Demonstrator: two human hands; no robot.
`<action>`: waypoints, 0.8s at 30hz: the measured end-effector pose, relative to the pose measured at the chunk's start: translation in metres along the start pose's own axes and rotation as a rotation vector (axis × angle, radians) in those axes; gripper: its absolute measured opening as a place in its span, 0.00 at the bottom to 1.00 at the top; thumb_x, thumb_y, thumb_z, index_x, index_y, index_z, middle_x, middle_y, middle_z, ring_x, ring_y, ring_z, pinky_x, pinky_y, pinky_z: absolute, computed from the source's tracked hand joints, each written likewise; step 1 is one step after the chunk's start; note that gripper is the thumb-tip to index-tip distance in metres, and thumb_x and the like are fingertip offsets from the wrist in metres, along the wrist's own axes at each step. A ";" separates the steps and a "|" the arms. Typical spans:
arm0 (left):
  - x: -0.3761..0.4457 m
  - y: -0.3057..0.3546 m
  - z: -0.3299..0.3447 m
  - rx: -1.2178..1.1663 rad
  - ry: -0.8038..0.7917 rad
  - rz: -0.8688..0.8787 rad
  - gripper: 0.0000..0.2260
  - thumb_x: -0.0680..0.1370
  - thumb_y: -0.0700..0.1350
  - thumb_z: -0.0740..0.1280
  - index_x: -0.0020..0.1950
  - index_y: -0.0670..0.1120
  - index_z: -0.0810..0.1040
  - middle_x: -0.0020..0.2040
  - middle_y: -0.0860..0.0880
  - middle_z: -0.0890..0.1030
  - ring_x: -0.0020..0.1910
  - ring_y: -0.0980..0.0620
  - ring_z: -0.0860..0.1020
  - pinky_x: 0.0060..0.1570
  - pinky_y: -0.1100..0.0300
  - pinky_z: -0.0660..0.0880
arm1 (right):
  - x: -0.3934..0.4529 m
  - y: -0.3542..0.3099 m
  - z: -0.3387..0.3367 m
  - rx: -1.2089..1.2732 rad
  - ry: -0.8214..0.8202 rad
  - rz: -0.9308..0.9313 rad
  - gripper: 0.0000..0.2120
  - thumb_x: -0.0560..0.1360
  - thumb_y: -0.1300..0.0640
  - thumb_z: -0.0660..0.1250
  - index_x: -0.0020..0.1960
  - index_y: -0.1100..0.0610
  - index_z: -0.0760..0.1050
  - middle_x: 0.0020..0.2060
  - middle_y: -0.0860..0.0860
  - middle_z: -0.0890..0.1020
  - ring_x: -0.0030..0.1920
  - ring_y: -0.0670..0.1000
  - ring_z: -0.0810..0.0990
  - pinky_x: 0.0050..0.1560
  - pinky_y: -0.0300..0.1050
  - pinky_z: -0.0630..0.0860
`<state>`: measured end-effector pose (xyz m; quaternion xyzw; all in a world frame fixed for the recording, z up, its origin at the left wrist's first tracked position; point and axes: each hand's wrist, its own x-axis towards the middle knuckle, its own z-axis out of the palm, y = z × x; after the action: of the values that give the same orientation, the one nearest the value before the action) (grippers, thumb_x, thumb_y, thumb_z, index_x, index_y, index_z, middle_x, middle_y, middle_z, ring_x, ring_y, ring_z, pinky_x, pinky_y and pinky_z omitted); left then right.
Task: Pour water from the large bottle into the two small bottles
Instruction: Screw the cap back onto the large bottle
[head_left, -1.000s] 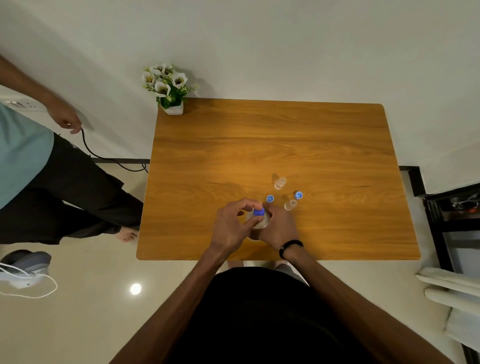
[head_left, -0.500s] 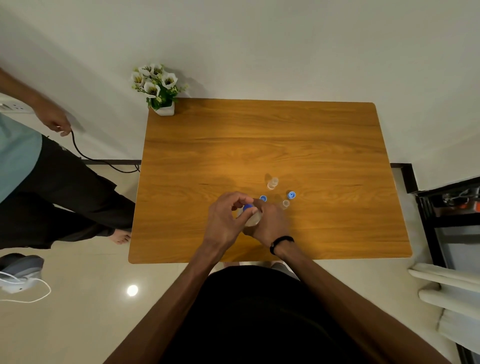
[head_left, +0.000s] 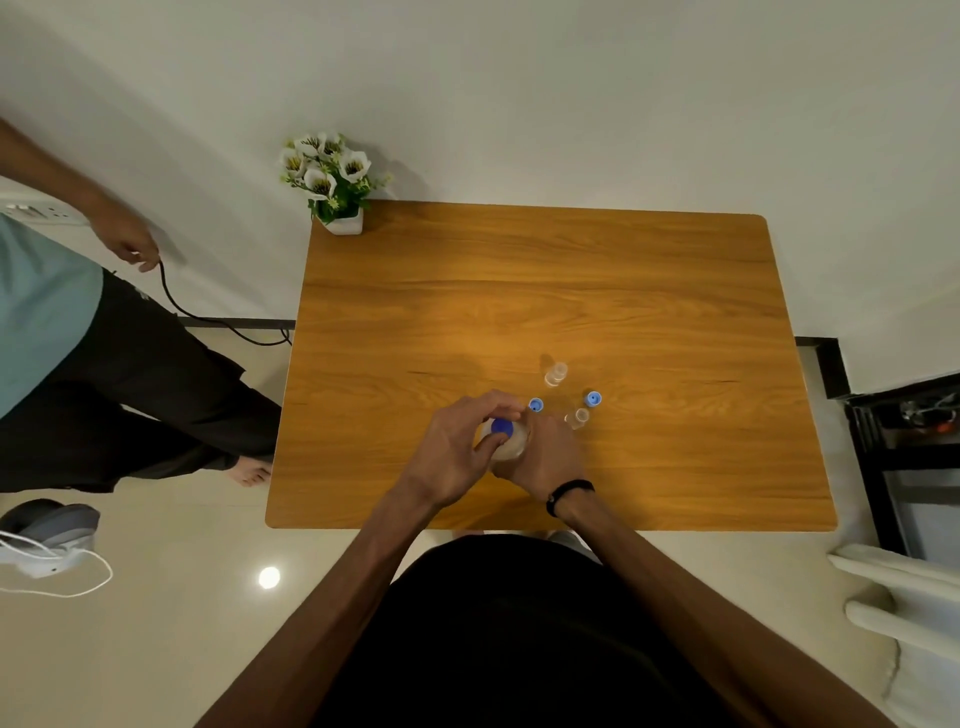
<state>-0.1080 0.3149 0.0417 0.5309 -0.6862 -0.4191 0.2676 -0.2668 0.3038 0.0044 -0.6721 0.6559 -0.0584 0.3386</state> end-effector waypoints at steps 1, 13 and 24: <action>0.002 0.001 -0.002 -0.022 -0.004 -0.010 0.20 0.78 0.34 0.71 0.68 0.49 0.78 0.60 0.55 0.84 0.63 0.63 0.79 0.64 0.67 0.74 | 0.002 -0.001 0.000 0.009 0.003 -0.003 0.21 0.64 0.48 0.77 0.55 0.48 0.78 0.39 0.44 0.82 0.41 0.50 0.82 0.37 0.43 0.76; 0.035 -0.005 -0.023 0.227 0.271 -0.157 0.08 0.78 0.46 0.74 0.55 0.44 0.84 0.52 0.48 0.84 0.54 0.48 0.79 0.55 0.53 0.77 | 0.050 -0.040 0.003 0.108 0.085 -0.129 0.21 0.68 0.52 0.78 0.60 0.50 0.79 0.45 0.49 0.87 0.43 0.51 0.84 0.32 0.33 0.67; 0.059 -0.021 -0.040 0.260 0.178 -0.205 0.18 0.80 0.33 0.69 0.68 0.46 0.80 0.65 0.48 0.81 0.65 0.48 0.75 0.60 0.69 0.66 | 0.100 -0.049 0.016 0.108 0.037 -0.115 0.23 0.70 0.47 0.76 0.62 0.52 0.78 0.48 0.49 0.86 0.41 0.47 0.80 0.34 0.30 0.64</action>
<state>-0.0823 0.2451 0.0391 0.6630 -0.6508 -0.3033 0.2121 -0.2041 0.2129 -0.0185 -0.6882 0.6184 -0.1253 0.3582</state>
